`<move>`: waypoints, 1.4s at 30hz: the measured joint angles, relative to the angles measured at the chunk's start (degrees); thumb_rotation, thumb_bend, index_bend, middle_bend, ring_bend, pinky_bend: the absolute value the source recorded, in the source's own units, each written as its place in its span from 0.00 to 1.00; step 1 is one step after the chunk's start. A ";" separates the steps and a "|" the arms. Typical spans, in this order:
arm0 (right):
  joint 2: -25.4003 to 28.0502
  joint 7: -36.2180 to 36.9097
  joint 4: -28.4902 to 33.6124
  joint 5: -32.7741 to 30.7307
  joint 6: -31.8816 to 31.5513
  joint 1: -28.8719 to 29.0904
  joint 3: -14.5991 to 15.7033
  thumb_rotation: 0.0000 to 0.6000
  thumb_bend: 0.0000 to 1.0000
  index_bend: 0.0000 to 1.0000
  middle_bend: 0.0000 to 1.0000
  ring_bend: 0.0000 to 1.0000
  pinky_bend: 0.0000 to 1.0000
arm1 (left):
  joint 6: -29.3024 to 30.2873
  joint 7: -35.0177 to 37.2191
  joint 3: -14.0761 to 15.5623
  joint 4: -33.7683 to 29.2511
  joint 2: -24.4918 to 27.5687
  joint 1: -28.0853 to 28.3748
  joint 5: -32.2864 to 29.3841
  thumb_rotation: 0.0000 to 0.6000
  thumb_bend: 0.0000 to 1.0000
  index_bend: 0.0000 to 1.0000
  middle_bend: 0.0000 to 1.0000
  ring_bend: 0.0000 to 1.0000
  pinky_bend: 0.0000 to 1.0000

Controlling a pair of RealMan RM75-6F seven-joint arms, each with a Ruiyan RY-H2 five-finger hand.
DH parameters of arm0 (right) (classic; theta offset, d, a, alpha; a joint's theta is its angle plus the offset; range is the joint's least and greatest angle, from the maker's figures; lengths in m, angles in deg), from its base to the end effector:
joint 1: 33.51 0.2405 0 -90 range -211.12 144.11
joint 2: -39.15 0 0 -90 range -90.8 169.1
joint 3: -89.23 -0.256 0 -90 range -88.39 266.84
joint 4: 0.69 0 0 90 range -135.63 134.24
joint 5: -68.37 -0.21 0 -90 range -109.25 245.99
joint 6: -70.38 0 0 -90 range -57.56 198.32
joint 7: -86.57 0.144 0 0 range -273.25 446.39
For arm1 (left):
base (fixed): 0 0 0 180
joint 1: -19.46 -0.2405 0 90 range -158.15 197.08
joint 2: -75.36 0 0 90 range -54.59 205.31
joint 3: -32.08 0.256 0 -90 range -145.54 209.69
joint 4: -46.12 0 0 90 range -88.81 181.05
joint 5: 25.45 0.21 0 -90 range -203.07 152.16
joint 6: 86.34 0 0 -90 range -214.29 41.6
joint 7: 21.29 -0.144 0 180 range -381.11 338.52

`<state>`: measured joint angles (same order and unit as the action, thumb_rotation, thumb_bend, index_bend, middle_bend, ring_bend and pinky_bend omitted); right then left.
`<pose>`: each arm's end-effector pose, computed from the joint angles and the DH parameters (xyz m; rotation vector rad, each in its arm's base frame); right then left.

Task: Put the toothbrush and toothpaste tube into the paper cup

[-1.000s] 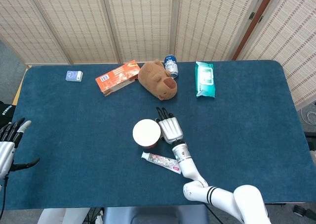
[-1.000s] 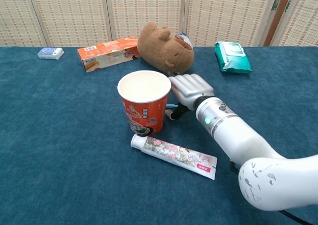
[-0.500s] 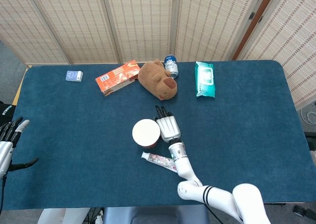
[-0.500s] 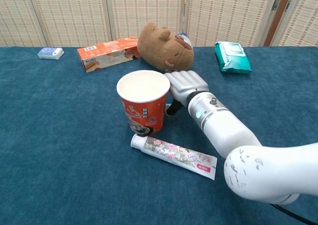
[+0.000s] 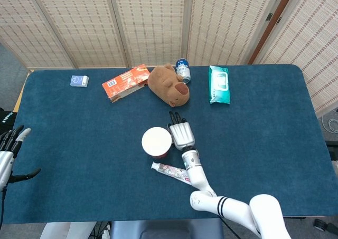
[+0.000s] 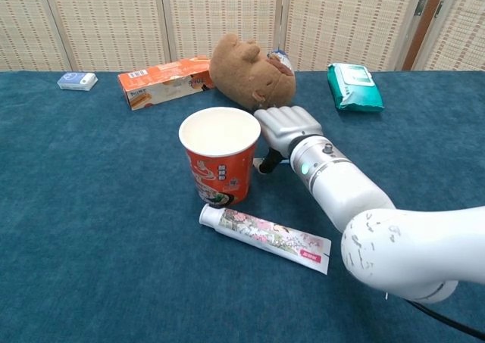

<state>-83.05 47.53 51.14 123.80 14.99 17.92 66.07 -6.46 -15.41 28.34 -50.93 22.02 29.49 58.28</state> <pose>-0.0855 -0.3697 -0.1338 1.7351 -0.8509 0.7914 -0.2971 0.2109 0.2042 -1.4338 -0.9122 -0.9132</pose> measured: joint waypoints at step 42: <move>-3.08 3.74 -7.24 1.16 0.47 1.54 1.18 1.00 0.30 0.54 0.08 0.00 0.27 | 0.04 0.75 0.01 0.73 -0.05 -0.49 -0.14 1.00 0.00 0.00 0.00 0.00 0.00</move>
<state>-86.13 51.27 43.90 124.95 15.46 19.46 67.24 -6.42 -14.65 28.35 -50.20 21.97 29.01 58.13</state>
